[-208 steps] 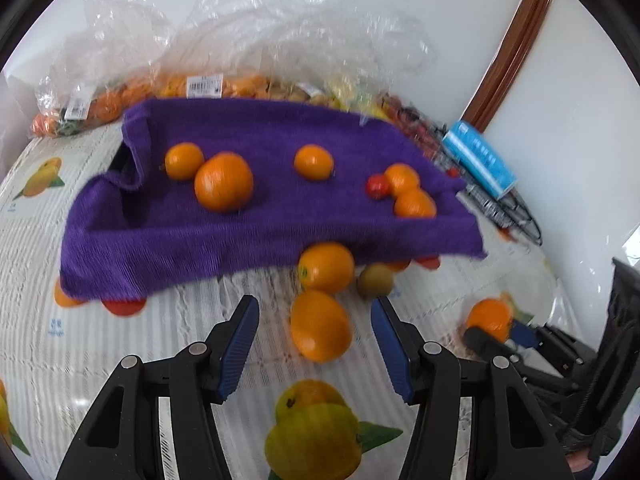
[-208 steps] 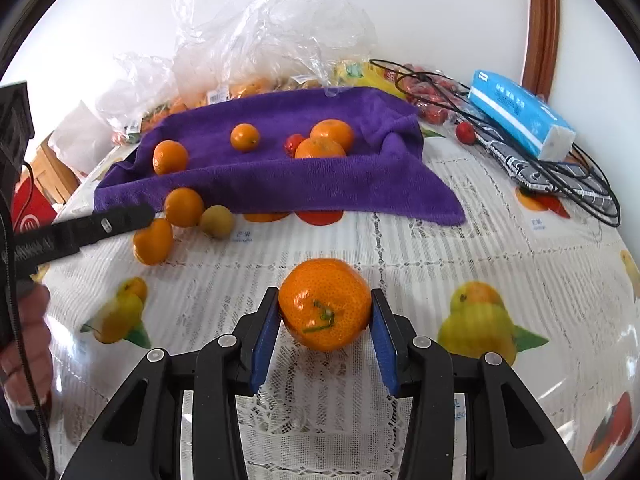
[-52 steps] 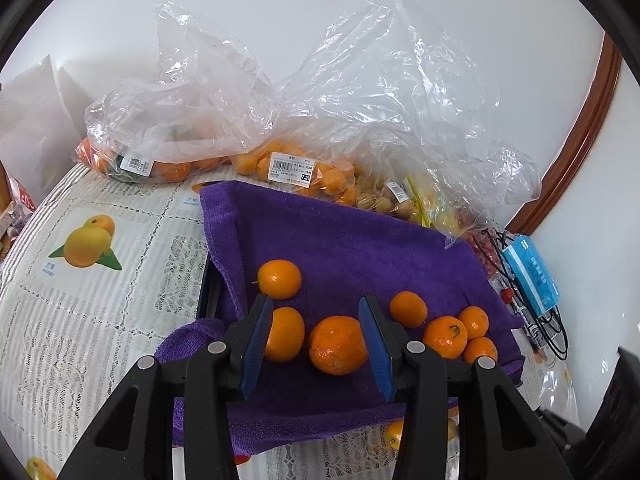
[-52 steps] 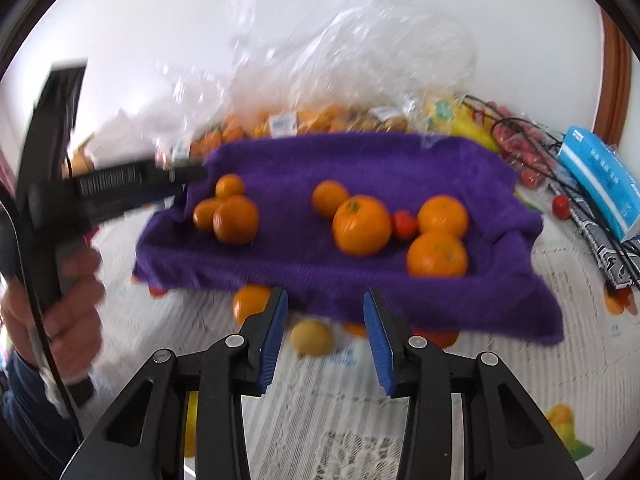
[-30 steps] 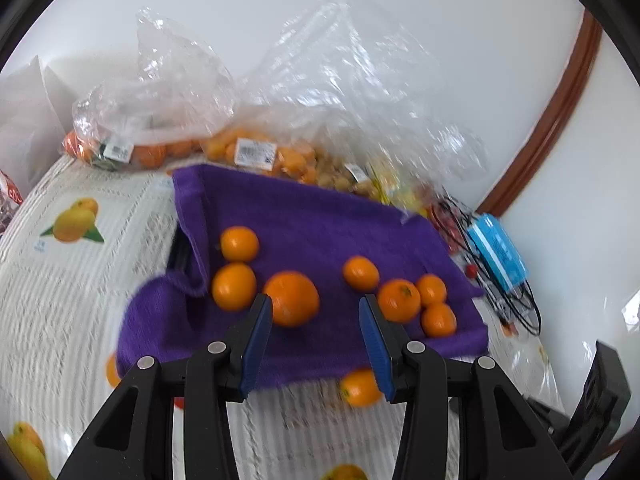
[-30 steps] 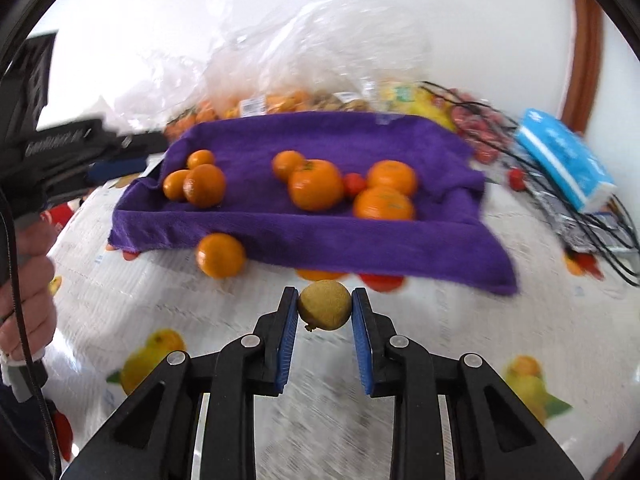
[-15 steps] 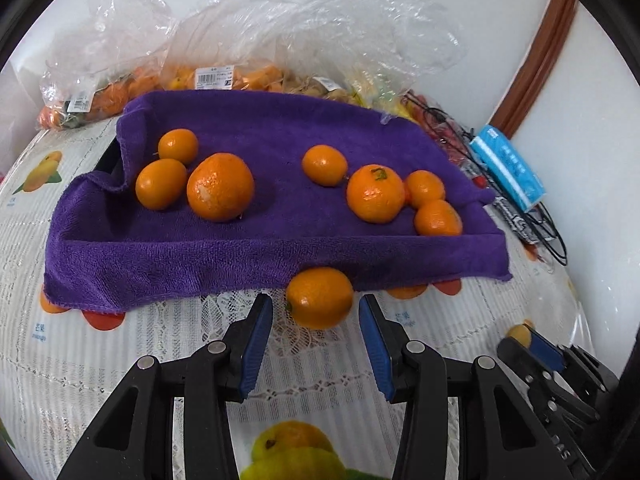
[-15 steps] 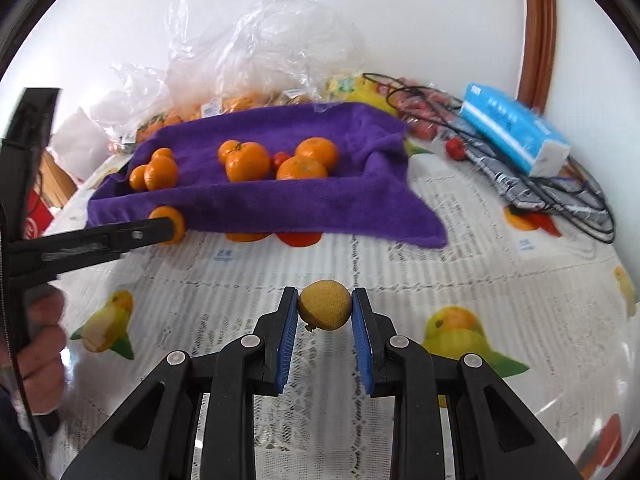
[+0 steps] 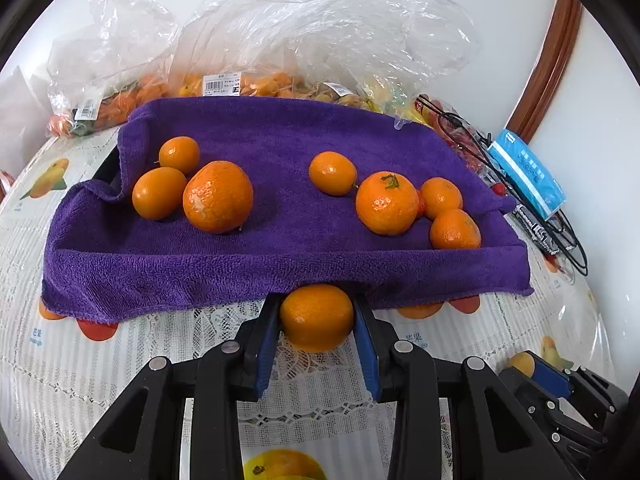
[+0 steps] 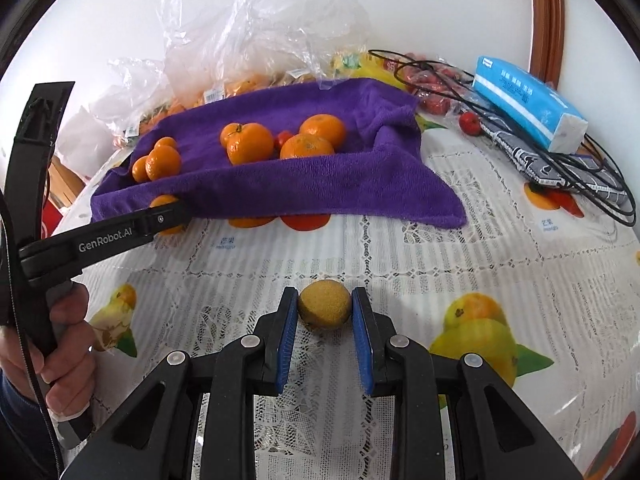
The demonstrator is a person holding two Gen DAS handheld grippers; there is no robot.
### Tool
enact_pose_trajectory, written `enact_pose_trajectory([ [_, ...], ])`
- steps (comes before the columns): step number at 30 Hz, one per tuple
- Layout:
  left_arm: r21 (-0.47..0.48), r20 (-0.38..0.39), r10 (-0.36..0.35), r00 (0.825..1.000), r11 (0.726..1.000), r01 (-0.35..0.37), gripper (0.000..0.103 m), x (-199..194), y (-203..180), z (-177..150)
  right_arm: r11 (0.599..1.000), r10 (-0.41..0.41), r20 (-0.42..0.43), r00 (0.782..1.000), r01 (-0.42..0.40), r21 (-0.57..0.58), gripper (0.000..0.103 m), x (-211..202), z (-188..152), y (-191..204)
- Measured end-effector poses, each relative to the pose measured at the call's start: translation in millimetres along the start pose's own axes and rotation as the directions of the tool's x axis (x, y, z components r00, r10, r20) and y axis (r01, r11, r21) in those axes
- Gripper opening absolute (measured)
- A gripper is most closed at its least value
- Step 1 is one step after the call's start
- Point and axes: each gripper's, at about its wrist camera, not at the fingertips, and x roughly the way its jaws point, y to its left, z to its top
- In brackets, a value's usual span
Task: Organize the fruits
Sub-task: 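Lift the yellow-brown fruit with the right tool while the left lifts its orange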
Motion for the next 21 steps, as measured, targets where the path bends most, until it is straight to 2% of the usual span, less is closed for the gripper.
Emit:
enact_pose_trajectory([
  [6, -0.022, 0.004, -0.009, 1.0, 1.0, 0.009, 0.034, -0.5, 1.5, 0.1, 0.999, -0.026, -0.004, 1.0, 0.026, -0.022, 0.027, 1.1, -0.5, 3.2],
  [17, -0.019, -0.002, 0.012, 1.0, 1.0, -0.012, 0.034, -2.6, -0.8, -1.6, 1.0, -0.006, -0.002, 1.0, 0.006, -0.005, 0.027, 1.5, -0.9, 0.3],
  [21, -0.026, -0.008, 0.002, 1.0, 1.0, -0.003, 0.034, -3.8, 0.9, -1.5, 0.999, -0.032, -0.004, 0.999, 0.032, -0.027, 0.027, 2.1, -1.0, 2.7],
])
